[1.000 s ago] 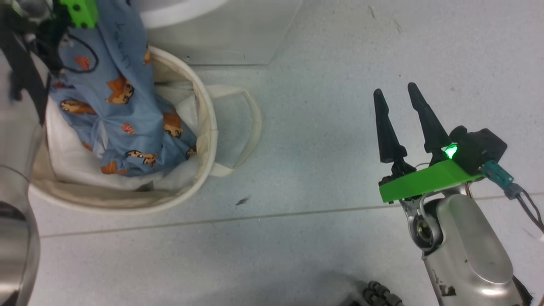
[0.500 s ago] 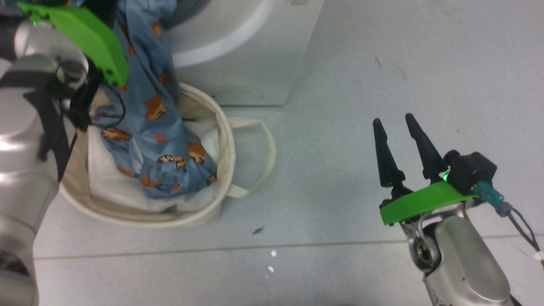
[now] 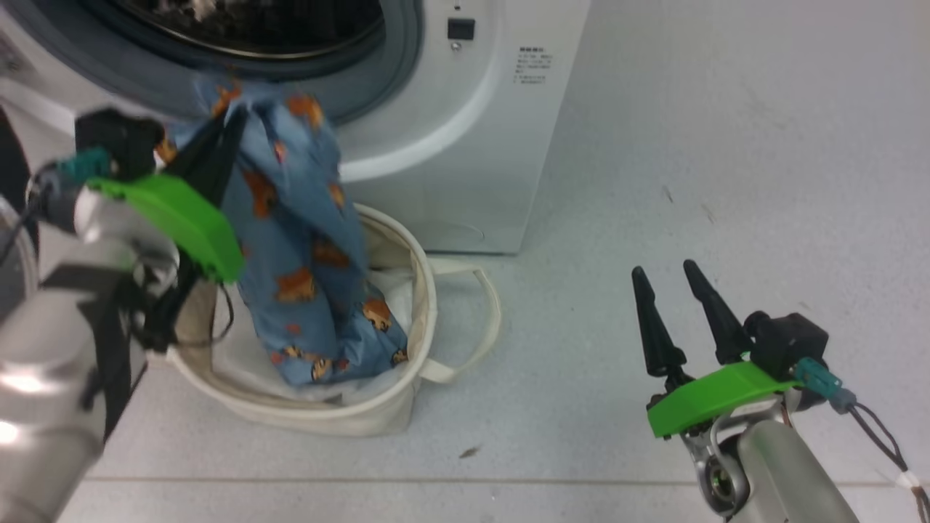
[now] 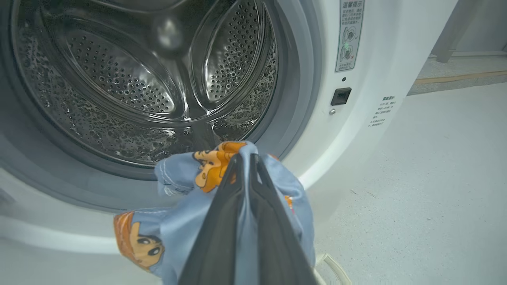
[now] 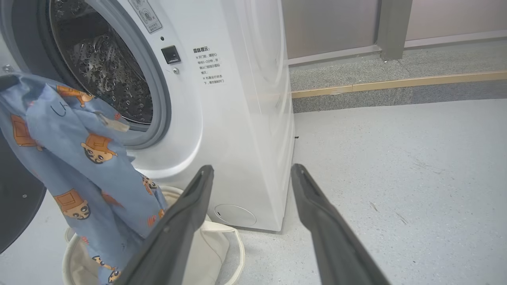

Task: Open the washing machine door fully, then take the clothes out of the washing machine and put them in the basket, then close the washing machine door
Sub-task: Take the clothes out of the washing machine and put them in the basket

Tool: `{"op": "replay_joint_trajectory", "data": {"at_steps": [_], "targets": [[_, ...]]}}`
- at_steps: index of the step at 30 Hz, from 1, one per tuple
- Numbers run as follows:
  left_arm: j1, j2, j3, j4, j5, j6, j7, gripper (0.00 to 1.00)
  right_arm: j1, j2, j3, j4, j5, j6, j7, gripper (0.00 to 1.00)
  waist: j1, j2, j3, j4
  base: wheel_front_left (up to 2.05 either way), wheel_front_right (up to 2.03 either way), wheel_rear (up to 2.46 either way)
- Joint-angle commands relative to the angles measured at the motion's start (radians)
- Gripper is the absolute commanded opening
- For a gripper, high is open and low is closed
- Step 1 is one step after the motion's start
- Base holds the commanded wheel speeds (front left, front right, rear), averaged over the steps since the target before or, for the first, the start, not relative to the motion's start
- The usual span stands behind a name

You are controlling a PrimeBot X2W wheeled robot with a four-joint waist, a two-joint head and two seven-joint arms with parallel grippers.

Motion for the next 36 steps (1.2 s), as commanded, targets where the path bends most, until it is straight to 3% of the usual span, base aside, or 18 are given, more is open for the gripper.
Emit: {"op": "replay_joint_trajectory", "data": {"at_steps": [1,8,17,22,36], "targets": [[-0.006,0.066,0.041,-0.043,-0.009,0.014,-0.01,0.0,0.002,0.005,0.027,-0.023,0.006,0.001,-0.005,1.0,0.0,-0.0001,-0.025,0.006,0.0,0.0,0.0],[0.164,0.123,0.086,-0.182,-0.074,0.058,-0.055,0.0,0.01,0.005,0.044,-0.02,0.018,0.001,-0.005,1.0,0.0,-0.0001,-0.052,-0.007,0.0,0.0,0.0],[0.237,0.11,0.119,-0.17,-0.099,0.056,-0.1,0.0,0.003,0.005,0.037,-0.022,0.01,0.001,-0.005,1.0,0.0,-0.0001,-0.027,-0.033,0.0,0.0,0.0],[0.235,0.086,0.126,-0.093,-0.095,0.038,-0.11,0.0,-0.013,0.005,0.036,-0.037,0.014,0.001,-0.005,1.0,0.0,-0.0001,0.016,-0.055,0.0,0.0,0.0],[0.161,-0.046,0.095,0.31,-0.151,-0.048,-0.078,0.0,-0.054,-0.003,0.004,-0.085,0.0,0.001,-0.005,1.0,0.0,-0.0001,0.169,-0.104,0.0,0.0,0.0]]}}
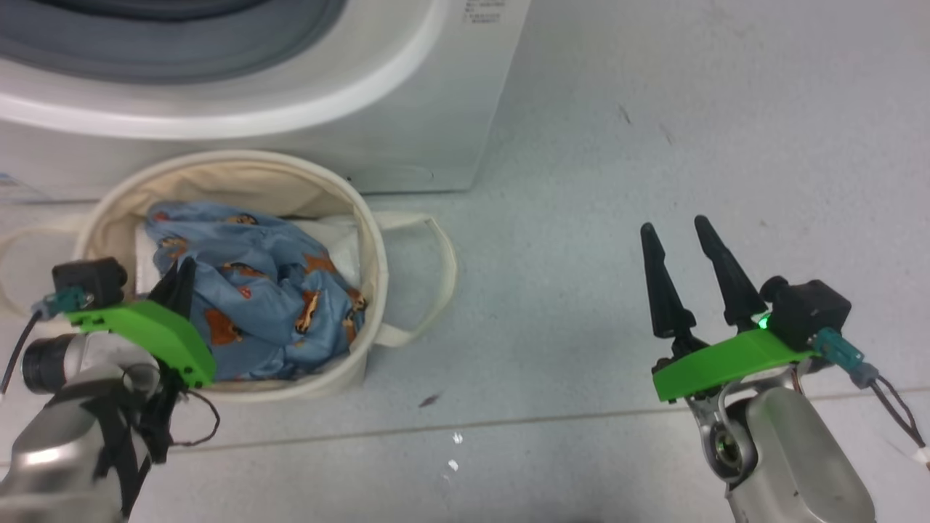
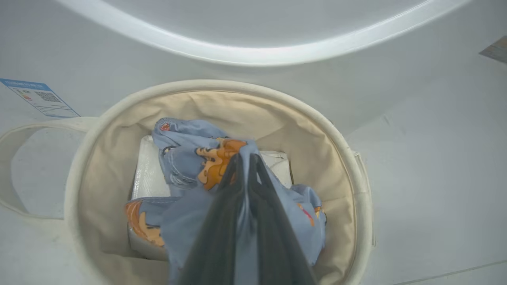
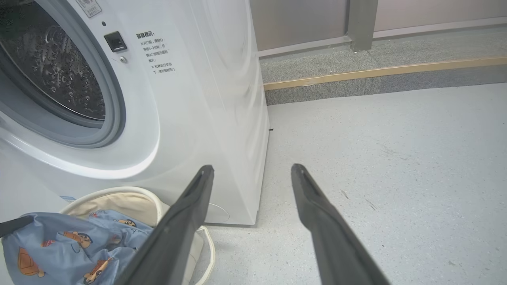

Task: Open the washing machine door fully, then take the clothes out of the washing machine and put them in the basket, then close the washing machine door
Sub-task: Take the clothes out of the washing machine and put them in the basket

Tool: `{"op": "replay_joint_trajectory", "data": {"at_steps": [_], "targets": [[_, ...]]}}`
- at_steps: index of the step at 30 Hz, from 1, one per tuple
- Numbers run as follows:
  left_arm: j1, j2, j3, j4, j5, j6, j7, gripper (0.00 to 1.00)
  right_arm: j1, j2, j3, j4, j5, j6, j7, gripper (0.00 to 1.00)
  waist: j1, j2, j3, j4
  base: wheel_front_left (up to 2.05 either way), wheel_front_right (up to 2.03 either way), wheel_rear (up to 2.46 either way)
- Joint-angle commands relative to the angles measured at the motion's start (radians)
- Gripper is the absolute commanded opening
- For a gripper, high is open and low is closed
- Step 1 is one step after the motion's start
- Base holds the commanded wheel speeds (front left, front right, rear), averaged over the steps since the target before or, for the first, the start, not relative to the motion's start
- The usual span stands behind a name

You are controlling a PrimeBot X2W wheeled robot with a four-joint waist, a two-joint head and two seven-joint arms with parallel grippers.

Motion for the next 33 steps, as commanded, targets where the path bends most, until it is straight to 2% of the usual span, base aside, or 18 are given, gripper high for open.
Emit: {"op": "replay_joint_trajectory", "data": {"at_steps": [1,6,12,20,30,31,32,33], "targets": [[-0.055,0.02,0.021,0.024,-0.004,-0.006,0.01,0.0,-0.012,-0.002,0.014,-0.038,-0.008,0.001,-0.005,1.0,0.0,-0.0001,0.039,-0.014,0.0,0.0,0.0],[-0.115,-0.017,0.017,0.144,-0.041,-0.015,0.074,0.0,-0.028,-0.003,0.003,-0.058,-0.014,0.001,-0.005,1.0,0.0,-0.0001,0.104,-0.031,0.0,0.0,0.0],[-0.167,-0.027,0.002,0.214,-0.07,-0.016,0.152,0.0,-0.05,-0.001,-0.001,-0.081,-0.014,0.001,-0.005,1.0,0.0,-0.0001,0.177,-0.05,0.0,0.0,0.0],[-0.226,-0.027,-0.019,0.256,-0.071,-0.016,0.171,0.0,-0.067,0.003,-0.012,-0.105,-0.013,0.001,-0.005,1.0,0.0,-0.0001,0.251,-0.058,0.0,0.0,0.0],[-0.253,-0.029,-0.045,0.279,-0.049,-0.007,0.171,0.0,-0.078,0.005,-0.01,-0.105,-0.013,0.001,-0.005,1.0,0.0,-0.0001,0.269,-0.061,0.0,0.0,0.0],[-0.252,-0.028,-0.045,0.28,-0.049,-0.007,0.165,0.11,-0.079,0.005,-0.009,-0.103,-0.013,0.001,-0.005,1.0,0.0,-0.0001,0.265,-0.061,0.0,0.0,0.0],[-0.25,-0.028,-0.048,0.28,-0.046,-0.006,0.159,0.43,-0.079,0.005,-0.008,-0.101,-0.012,0.001,-0.005,1.0,0.0,-0.0001,0.261,-0.061,0.0,0.0,0.0],[-0.247,-0.028,-0.05,0.281,-0.044,-0.005,0.152,1.0,-0.078,0.005,-0.006,-0.099,-0.012,0.001,-0.005,1.0,0.0,-0.0001,0.254,-0.06,0.0,0.0,0.0]]}}
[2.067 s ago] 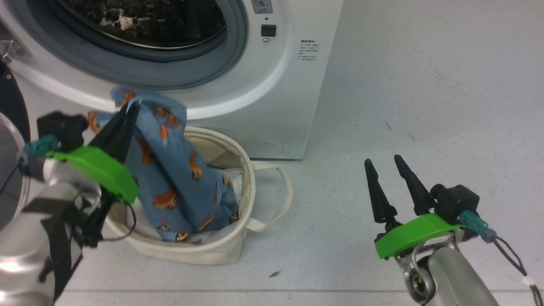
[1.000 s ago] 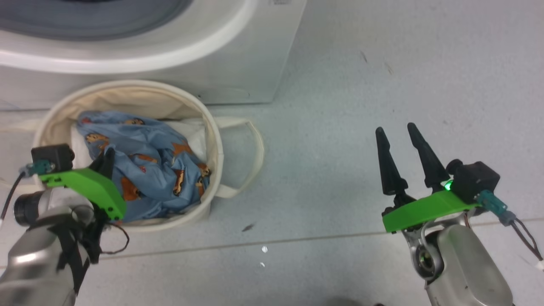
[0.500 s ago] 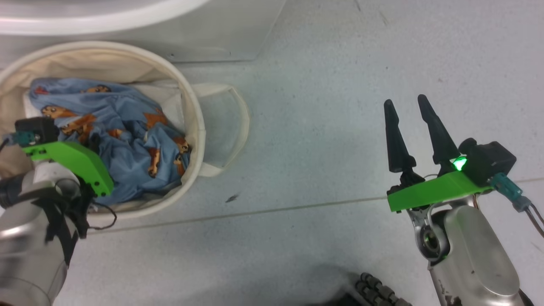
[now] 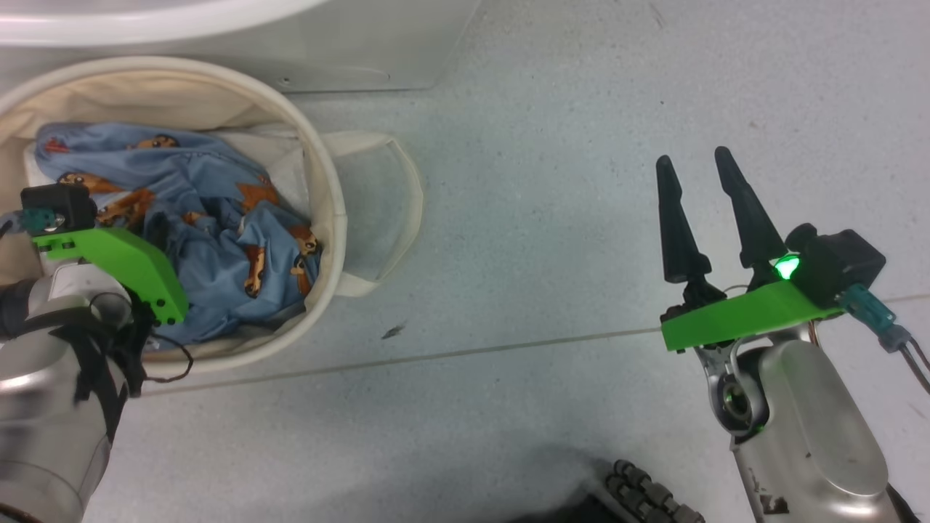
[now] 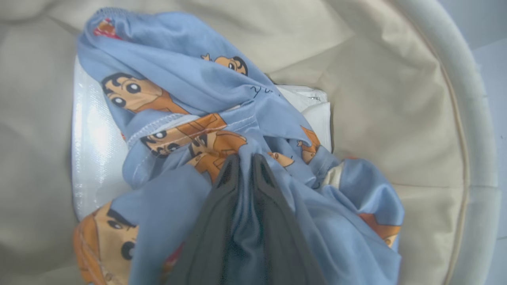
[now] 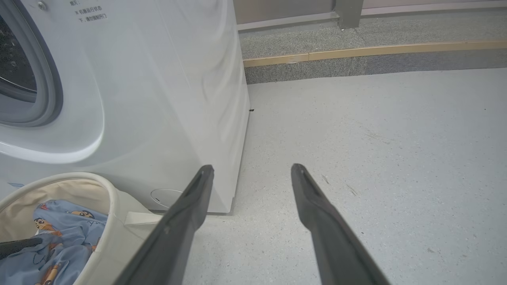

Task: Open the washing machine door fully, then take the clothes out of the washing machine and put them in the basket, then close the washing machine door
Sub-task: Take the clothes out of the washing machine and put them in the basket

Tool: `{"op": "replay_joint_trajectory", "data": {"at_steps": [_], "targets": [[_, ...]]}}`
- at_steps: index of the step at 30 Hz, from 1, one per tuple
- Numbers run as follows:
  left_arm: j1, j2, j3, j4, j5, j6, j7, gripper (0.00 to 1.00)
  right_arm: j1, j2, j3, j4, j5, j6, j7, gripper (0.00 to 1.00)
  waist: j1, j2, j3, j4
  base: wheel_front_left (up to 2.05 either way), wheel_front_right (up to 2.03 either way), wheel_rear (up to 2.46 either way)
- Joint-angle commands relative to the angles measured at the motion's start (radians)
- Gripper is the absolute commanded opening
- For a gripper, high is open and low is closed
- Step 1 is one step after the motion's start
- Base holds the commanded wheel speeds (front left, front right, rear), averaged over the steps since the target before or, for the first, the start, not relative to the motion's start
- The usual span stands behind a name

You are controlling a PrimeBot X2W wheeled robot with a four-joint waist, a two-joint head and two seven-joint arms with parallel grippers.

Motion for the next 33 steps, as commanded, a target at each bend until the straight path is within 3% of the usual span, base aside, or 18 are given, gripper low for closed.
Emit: {"op": "replay_joint_trajectory", "data": {"at_steps": [1,11,21,26,30,33], "targets": [[-0.002,0.031,0.017,-0.002,0.001,0.005,-0.022,1.0,0.011,0.004,0.021,-0.022,-0.002,0.001,-0.005,1.0,0.0,0.0,-0.015,0.003,0.0,0.0,0.0],[0.03,0.034,-0.001,0.0,0.025,0.014,-0.131,1.0,0.016,0.004,0.052,0.011,0.006,0.001,-0.005,1.0,0.0,0.0,-0.12,0.025,0.0,0.0,0.0],[0.101,0.035,-0.001,-0.045,0.059,0.003,-0.205,1.0,0.056,0.004,0.079,0.065,0.017,0.001,-0.005,1.0,0.0,0.0,-0.295,0.071,0.0,0.0,0.0],[0.165,0.084,0.073,-0.22,0.158,0.059,-0.206,1.0,0.084,0.004,0.073,0.083,0.012,0.001,-0.005,1.0,0.0,0.0,-0.355,0.099,0.0,0.0,0.0],[0.267,0.113,0.192,-0.374,0.226,0.104,-0.206,1.0,0.103,0.004,0.079,0.094,0.018,0.001,-0.005,1.0,0.0,0.0,-0.401,0.11,0.0,0.0,0.0],[0.369,0.129,0.3,-0.487,0.266,0.112,-0.206,1.0,0.117,0.004,0.084,0.1,0.022,0.001,-0.005,1.0,0.0,0.0,-0.441,0.11,0.0,0.0,0.0]]}}
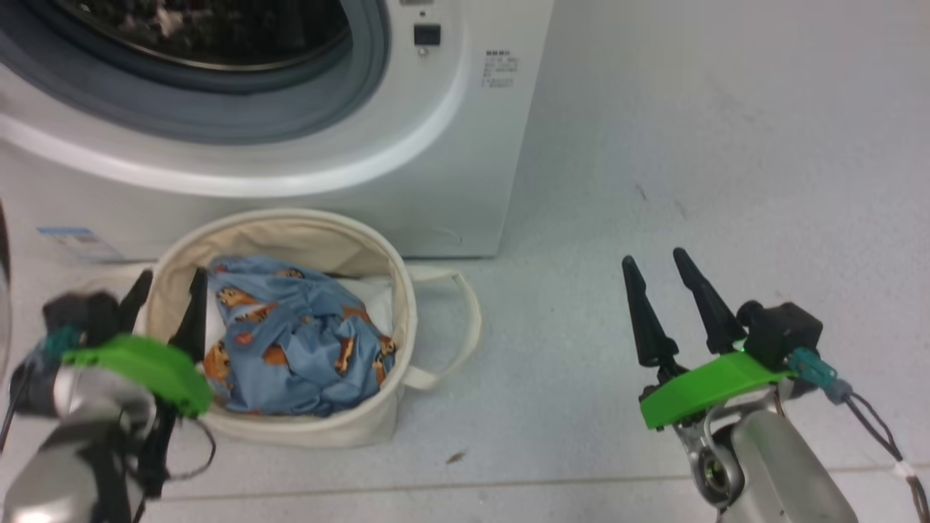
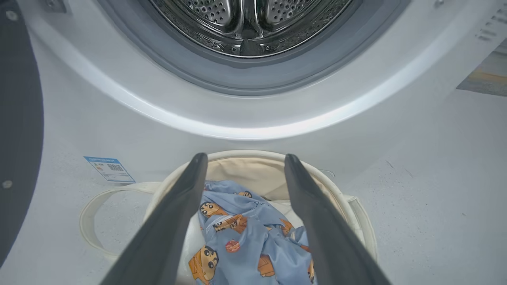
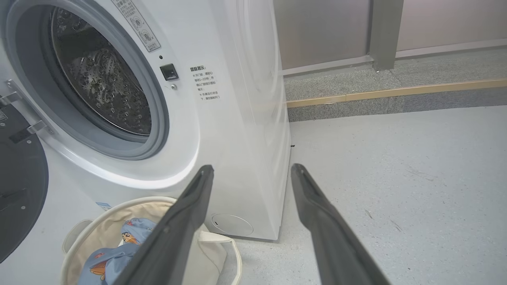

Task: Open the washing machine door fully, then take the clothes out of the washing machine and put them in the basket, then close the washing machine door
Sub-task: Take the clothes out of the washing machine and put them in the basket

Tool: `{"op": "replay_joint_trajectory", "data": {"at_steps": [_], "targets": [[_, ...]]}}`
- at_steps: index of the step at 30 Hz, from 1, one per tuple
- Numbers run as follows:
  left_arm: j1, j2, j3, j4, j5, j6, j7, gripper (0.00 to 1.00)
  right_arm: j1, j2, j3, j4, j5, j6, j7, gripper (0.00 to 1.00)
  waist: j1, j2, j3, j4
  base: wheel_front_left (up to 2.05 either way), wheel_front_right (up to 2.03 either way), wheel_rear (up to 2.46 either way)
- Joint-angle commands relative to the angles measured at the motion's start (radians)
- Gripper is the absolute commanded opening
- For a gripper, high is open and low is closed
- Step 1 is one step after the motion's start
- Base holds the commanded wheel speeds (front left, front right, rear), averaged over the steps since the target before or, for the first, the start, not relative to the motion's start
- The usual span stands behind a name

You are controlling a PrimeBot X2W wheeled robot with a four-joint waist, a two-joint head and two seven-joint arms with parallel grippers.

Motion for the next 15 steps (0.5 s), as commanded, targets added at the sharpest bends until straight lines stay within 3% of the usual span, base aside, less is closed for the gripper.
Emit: {"op": "replay_joint_trajectory", "data": {"at_steps": [1,10,15], "targets": [[0.037,0.055,0.098,-0.077,0.025,0.008,-0.012,1.0,0.014,0.004,0.022,-0.021,0.006,0.001,-0.005,1.0,0.0,-0.0001,-0.045,0.006,0.0,0.0,0.0],[0.305,0.019,0.416,-0.37,0.083,-0.025,-0.012,1.0,0.05,0.004,0.023,-0.016,-0.011,0.001,-0.005,1.0,0.0,-0.0001,-0.133,0.009,0.0,0.0,0.0],[0.432,0.002,0.463,-0.434,0.118,-0.017,-0.012,1.0,0.073,0.004,0.027,-0.009,-0.014,0.001,-0.005,1.0,0.0,-0.0001,-0.176,0.004,0.0,0.0,0.0]]}}
